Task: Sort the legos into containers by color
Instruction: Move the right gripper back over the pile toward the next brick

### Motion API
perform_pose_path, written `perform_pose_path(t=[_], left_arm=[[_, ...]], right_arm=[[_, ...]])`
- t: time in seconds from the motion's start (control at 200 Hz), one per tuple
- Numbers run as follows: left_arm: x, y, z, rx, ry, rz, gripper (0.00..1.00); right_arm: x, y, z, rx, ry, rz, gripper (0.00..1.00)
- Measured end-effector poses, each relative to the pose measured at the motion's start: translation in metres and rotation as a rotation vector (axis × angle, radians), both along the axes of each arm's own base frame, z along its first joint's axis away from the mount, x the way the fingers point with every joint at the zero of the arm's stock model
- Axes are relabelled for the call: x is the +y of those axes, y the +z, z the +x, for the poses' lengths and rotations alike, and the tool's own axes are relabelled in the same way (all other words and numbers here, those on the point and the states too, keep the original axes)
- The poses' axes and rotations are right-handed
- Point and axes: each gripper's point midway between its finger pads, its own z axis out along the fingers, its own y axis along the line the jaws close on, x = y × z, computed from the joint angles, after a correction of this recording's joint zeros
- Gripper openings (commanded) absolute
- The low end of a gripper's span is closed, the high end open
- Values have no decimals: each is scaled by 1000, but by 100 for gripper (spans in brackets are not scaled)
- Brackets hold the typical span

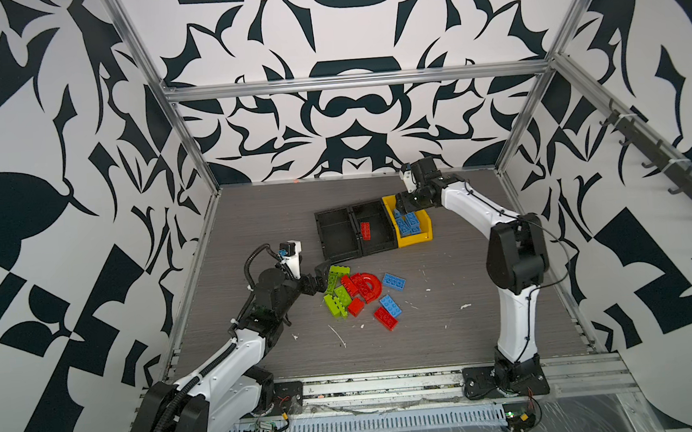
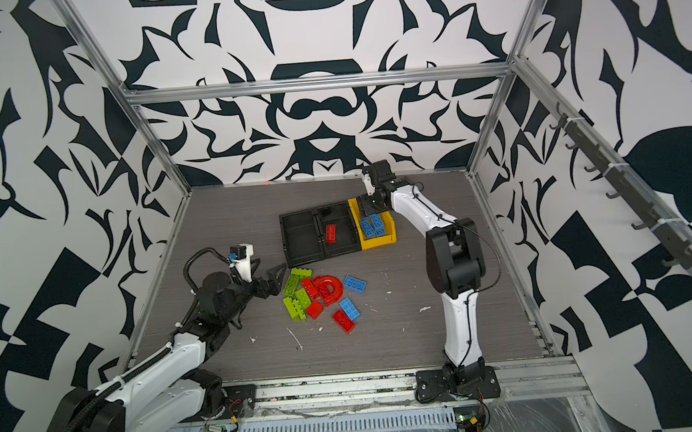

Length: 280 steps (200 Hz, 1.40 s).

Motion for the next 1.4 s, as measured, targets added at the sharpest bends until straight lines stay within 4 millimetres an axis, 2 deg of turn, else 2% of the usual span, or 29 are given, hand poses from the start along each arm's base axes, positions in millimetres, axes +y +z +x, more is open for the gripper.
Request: perform_pose_path(t=[0.125,0.22,0.295,0.38,0.435,0.495,0.715,0.94,1.4], left_arm=[[0,1,0,-3,0,-1,100],[0,1,0,-4,0,-2,100],[0,1,0,-4,0,-2,100],[0,1,0,-4,0,-2,100],[0,1,0,-4,0,-2,100],[0,1,0,-3,0,-2,100],[0,0,0,1,-1,0,100],[0,0,0,0,0,0,100],[0,6,-1,-18,0,-7,100]], right_arm=[[16,43,-49,-85,94,77,69],[40,53,-93,-119,213,109,69],[57,40,-131,-115,310,111,70],[69,11,-173,-70,404,83,70],[72,-6,-192,-46,446,63,68],[70,-18,-204,-28,464,49,67],[69,-35,-208,-1,469,17,68],[85,-62,-205,63,519,-58,68],[80,-101,-199,149,532,-210,69]])
